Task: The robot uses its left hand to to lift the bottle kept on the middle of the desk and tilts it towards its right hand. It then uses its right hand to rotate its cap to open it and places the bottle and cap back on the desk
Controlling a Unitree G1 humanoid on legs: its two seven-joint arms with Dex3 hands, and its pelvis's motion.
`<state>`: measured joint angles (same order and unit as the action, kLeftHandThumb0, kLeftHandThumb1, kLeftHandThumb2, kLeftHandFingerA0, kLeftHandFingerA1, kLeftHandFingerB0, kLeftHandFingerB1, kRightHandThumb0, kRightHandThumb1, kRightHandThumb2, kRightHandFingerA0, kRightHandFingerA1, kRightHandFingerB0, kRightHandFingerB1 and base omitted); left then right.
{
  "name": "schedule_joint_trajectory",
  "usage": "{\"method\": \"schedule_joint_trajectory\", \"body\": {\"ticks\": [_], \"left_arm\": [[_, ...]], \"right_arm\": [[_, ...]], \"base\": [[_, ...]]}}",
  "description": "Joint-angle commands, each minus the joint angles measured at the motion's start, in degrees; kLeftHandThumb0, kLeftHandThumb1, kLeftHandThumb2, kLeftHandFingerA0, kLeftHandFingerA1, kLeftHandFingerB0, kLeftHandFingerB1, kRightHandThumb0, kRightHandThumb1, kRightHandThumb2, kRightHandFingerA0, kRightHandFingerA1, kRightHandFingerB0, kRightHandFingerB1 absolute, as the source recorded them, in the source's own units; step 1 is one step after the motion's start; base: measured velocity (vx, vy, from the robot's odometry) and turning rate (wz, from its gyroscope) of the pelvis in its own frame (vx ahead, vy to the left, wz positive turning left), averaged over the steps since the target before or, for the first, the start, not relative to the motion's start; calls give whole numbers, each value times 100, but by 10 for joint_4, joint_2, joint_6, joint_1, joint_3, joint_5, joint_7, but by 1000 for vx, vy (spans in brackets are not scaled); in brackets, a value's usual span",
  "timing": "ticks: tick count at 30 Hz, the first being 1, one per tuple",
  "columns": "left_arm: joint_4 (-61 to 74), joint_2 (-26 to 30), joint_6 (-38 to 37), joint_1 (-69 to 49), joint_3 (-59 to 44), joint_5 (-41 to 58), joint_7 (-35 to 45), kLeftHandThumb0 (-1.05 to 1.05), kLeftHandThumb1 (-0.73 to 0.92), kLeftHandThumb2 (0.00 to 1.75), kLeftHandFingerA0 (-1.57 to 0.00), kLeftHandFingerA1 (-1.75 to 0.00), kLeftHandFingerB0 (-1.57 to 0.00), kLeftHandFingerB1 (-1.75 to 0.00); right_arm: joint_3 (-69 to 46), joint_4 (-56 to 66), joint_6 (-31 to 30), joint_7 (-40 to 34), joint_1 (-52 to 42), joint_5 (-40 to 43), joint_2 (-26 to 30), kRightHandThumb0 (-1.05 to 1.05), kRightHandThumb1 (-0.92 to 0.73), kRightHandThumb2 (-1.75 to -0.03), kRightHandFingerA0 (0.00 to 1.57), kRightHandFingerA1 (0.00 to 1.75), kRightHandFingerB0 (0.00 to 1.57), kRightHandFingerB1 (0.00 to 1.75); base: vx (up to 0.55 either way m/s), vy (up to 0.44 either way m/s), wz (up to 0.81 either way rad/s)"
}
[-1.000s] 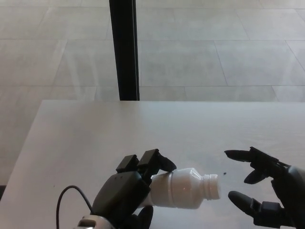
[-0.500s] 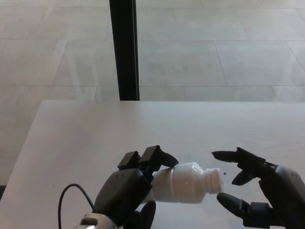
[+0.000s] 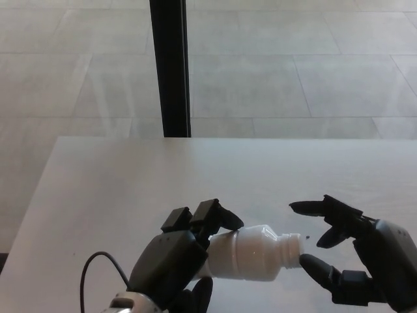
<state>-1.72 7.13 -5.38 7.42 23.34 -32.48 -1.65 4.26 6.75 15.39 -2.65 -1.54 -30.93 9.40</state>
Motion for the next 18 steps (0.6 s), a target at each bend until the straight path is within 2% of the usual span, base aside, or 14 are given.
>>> {"method": "schedule_joint_trajectory", "body": {"ticks": [1,12,14,18], "left_arm": [[-1,2,-11,1,-10,9,-6,27,45,171,-118,-174,-111,-153],[-4,0,-14,10,-16,9,-6,27,44,171,-119,-175,-111,-154],[-4,-4,-11,13,-16,8,-6,24,46,166,-123,-175,-112,-154],[-9,-1,-20,17,-16,7,-5,23,44,167,-118,-175,-111,-154]], "right_arm": [[-4,-7,-18,-2,-3,4,14,-55,-65,-60,61,119,49,45],[12,-16,-10,-7,-4,4,15,-57,-63,-60,62,118,49,45],[15,-17,-8,-6,-2,8,15,-58,-63,-60,61,119,48,45],[21,-23,-4,-10,0,8,14,-58,-63,-59,62,120,49,46]], "base": [[0,0,0],[0,0,0],[0,0,0],[0,0,0]]}}
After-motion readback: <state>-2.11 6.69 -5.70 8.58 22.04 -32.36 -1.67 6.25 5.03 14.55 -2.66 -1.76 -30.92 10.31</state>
